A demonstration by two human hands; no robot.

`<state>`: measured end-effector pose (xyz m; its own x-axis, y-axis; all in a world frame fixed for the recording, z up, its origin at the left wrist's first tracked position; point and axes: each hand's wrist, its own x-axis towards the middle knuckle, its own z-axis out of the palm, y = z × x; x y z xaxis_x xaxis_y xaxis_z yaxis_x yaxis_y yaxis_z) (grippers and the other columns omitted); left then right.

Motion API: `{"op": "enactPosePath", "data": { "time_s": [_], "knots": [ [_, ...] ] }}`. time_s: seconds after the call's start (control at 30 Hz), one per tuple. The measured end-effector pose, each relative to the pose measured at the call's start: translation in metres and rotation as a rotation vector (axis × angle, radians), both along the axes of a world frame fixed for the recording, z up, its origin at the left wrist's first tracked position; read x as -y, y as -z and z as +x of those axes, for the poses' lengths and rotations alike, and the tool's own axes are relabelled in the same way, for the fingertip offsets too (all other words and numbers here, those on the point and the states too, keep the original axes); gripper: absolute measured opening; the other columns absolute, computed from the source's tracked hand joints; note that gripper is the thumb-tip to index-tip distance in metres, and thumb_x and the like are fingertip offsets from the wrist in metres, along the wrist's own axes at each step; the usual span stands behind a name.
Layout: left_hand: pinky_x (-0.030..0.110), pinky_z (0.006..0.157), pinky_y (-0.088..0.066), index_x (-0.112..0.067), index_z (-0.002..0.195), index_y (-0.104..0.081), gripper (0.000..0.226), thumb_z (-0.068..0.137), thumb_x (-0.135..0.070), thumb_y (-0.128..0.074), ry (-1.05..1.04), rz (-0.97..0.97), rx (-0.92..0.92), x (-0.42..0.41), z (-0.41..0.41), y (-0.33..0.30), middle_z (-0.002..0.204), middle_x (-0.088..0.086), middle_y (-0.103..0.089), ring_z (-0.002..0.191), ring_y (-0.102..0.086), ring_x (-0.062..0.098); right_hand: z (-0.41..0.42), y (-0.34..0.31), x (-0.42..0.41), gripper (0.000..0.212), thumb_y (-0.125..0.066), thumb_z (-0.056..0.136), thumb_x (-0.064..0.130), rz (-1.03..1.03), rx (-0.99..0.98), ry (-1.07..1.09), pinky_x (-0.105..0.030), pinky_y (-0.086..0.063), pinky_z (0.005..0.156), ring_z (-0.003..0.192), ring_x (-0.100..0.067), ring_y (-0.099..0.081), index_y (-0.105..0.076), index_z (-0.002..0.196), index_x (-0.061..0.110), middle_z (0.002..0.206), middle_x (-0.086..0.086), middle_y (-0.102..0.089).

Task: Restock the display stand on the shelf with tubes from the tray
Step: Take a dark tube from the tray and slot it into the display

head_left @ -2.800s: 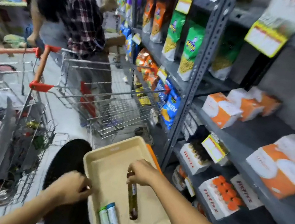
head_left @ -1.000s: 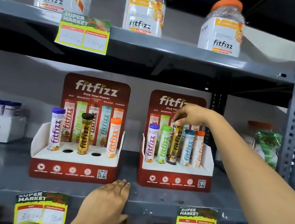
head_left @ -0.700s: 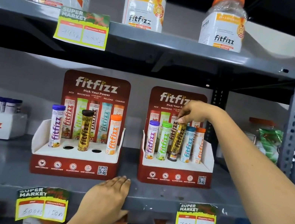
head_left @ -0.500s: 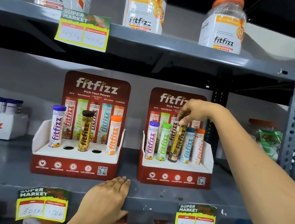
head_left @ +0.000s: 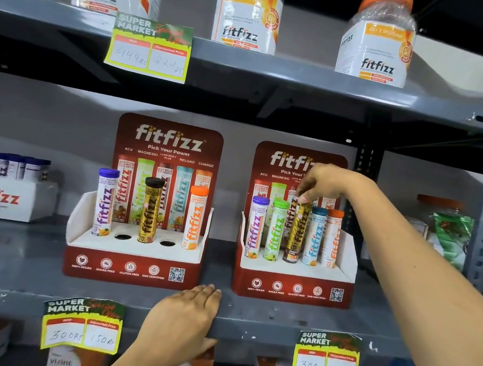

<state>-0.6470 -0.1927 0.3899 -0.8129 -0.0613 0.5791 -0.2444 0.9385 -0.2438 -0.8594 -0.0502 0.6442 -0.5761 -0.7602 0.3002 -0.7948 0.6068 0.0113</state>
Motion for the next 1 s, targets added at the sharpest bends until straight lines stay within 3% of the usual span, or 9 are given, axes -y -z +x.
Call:
{"op": "enactPosePath", "data": {
  "time_s": [0.13,0.3,0.4,0.5,0.67,0.77,0.87,1.0],
  "knots": [
    [0.027,0.062,-0.059,-0.011,0.095,-0.074,0.079,0.033,-0.057,-0.089,0.004,0.004,-0.004,-0.001,0.000,-0.001,0.092,0.004,-0.076,0.079,-0.073,0.015,0.003,0.007,0.010,0.041,-0.071,0.081,0.025,0.122,0.059,-0.029,-0.034,-0.043,0.099,0.109,-0.017,-0.057,-0.064,0.120,0.015,0.121,0.000,-0.065],
    [0.027,0.063,-0.058,-0.012,0.097,-0.074,0.078,0.036,-0.059,-0.088,0.012,-0.013,-0.004,-0.001,0.001,-0.001,0.094,0.004,-0.076,0.080,-0.073,0.014,-0.006,0.016,0.014,0.040,-0.071,0.081,0.025,0.079,0.072,-0.030,-0.035,-0.044,0.098,0.108,-0.018,-0.057,-0.065,0.119,0.015,0.122,-0.002,-0.066],
    [0.029,0.080,-0.055,-0.012,0.115,-0.066,0.079,0.054,-0.058,-0.083,-0.007,0.006,-0.008,0.000,0.001,0.000,0.113,0.007,-0.071,0.098,-0.068,0.017,-0.008,0.016,0.013,0.037,-0.071,0.081,0.028,0.075,0.060,-0.023,-0.035,-0.044,0.098,0.110,-0.019,-0.058,-0.066,0.117,0.017,0.122,-0.001,-0.066],
    [0.033,0.103,-0.039,-0.013,0.140,-0.039,0.078,0.079,-0.054,-0.066,-0.022,0.030,0.014,0.004,-0.003,0.005,0.143,0.007,-0.047,0.128,-0.048,0.020,-0.010,0.018,0.011,0.035,-0.070,0.081,0.032,0.059,0.045,-0.034,-0.032,-0.040,0.091,0.106,-0.018,-0.057,-0.069,0.113,0.018,0.122,0.001,-0.066],
    [0.033,0.106,-0.035,-0.016,0.143,-0.032,0.078,0.083,-0.055,-0.061,-0.037,0.026,0.025,0.006,-0.005,0.007,0.148,0.005,-0.042,0.131,-0.042,0.019,-0.009,0.020,0.009,0.034,-0.070,0.082,0.032,0.039,0.064,-0.031,-0.032,-0.042,0.090,0.100,-0.016,-0.057,-0.070,0.113,0.018,0.121,0.000,-0.068],
    [0.033,0.110,-0.029,-0.017,0.145,-0.026,0.075,0.087,-0.050,-0.058,-0.018,0.006,0.009,0.003,0.000,0.002,0.151,0.005,-0.036,0.135,-0.036,0.019,0.000,0.021,0.006,0.044,-0.068,0.082,0.036,0.039,0.057,-0.015,-0.036,-0.041,0.098,0.114,-0.020,-0.055,-0.063,0.123,0.019,0.130,-0.001,-0.062],
    [0.036,0.117,-0.010,-0.015,0.148,-0.019,0.072,0.091,-0.047,-0.049,0.063,-0.074,0.006,-0.002,0.025,0.003,0.157,0.006,-0.022,0.143,-0.017,0.019,0.032,0.021,0.008,0.053,-0.065,0.086,0.032,-0.079,-0.097,-0.050,-0.041,-0.038,0.107,0.127,-0.027,-0.050,-0.051,0.135,0.019,0.140,-0.006,-0.054],
    [0.041,0.117,-0.014,-0.014,0.146,-0.029,0.078,0.082,-0.050,-0.055,0.042,-0.084,0.003,0.004,0.114,0.038,0.156,0.005,-0.023,0.143,-0.017,0.018,0.117,0.045,0.022,0.039,-0.065,0.085,0.037,-0.336,-0.275,-0.378,-0.035,-0.045,0.099,0.114,-0.029,-0.059,-0.061,0.122,0.024,0.126,-0.008,-0.063]
  ]
}}
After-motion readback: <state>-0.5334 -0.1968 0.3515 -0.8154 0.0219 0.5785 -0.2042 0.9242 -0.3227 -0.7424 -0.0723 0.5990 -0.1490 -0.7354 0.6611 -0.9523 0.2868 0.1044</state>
